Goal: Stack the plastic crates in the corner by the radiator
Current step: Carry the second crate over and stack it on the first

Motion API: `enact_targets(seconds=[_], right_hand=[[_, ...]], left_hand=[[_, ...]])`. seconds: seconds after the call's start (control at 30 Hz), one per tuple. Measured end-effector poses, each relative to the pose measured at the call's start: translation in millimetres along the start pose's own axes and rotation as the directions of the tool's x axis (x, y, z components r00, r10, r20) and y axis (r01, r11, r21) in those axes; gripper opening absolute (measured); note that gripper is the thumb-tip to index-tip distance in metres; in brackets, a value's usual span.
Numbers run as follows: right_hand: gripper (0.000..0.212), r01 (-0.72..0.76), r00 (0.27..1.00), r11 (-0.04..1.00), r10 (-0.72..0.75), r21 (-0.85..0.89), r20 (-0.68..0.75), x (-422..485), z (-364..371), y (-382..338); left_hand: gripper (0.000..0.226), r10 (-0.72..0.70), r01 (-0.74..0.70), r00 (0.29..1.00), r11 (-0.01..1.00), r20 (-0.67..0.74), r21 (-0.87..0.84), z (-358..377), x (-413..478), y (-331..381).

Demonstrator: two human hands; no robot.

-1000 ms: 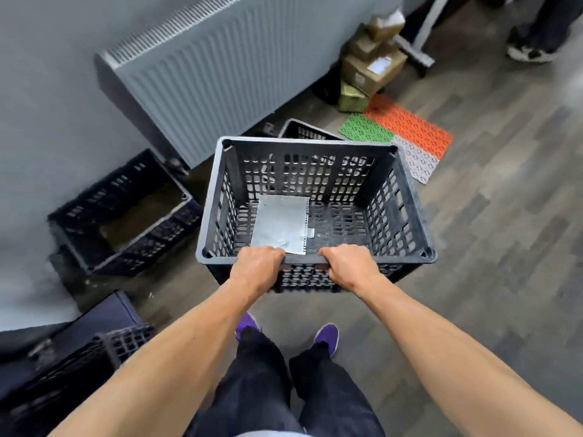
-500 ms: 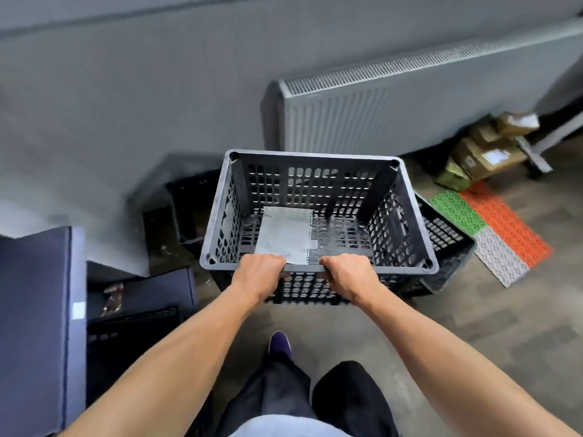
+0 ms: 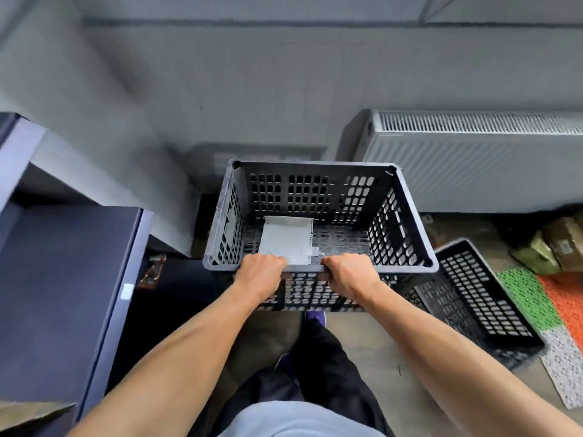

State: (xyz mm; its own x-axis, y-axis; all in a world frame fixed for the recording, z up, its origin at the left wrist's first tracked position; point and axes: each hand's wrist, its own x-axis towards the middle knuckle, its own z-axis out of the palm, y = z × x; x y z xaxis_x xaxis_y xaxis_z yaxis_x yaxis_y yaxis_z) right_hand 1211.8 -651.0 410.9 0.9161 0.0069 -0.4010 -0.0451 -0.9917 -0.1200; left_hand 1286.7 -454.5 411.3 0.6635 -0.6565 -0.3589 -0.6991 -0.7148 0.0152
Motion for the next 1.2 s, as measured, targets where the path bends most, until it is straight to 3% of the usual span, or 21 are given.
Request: enact_targets(seconds=[0.27, 0.43, 0.6, 0.77, 1.2], right_hand=[[0.021, 0.125, 0.992, 0.992, -0.125, -0.003, -0.028, 84.5, -15.5, 32.0], [0.023, 0.166, 0.986, 0.986, -0.167, -0.021, -0.023, 124.0, -19.4, 34.8], [0.024, 0.159, 0.987, 0.986, -0.16, -0.041, -0.018, 161.9, -18.2, 27.9], [0.016, 0.119, 0.993, 0.99, -0.12, -0.074, -0.01, 200.4, -7.5, 12.9], [0.018, 0.023, 0.999, 0.995, -0.027, -0.095, -0.041, 308.7, 53.1, -13.9]], left_hand=[[0.014, -0.118, 0.118, 0.993, 0.993, 0.018, -0.03, -10.2, 58.8, -25.4], [0.022, -0.157, 0.158, 0.987, 0.985, 0.015, -0.064, -7.7, 83.0, -46.8], [0.012, -0.174, 0.175, 0.984, 0.982, 0.027, -0.07, 1.1, 108.6, -74.8], [0.014, -0.15, 0.152, 0.988, 0.986, 0.026, -0.073, 18.2, 133.1, -110.0], [0.024, -0.122, 0.123, 0.992, 0.984, 0.017, -0.129, 99.9, 208.2, -195.4]])
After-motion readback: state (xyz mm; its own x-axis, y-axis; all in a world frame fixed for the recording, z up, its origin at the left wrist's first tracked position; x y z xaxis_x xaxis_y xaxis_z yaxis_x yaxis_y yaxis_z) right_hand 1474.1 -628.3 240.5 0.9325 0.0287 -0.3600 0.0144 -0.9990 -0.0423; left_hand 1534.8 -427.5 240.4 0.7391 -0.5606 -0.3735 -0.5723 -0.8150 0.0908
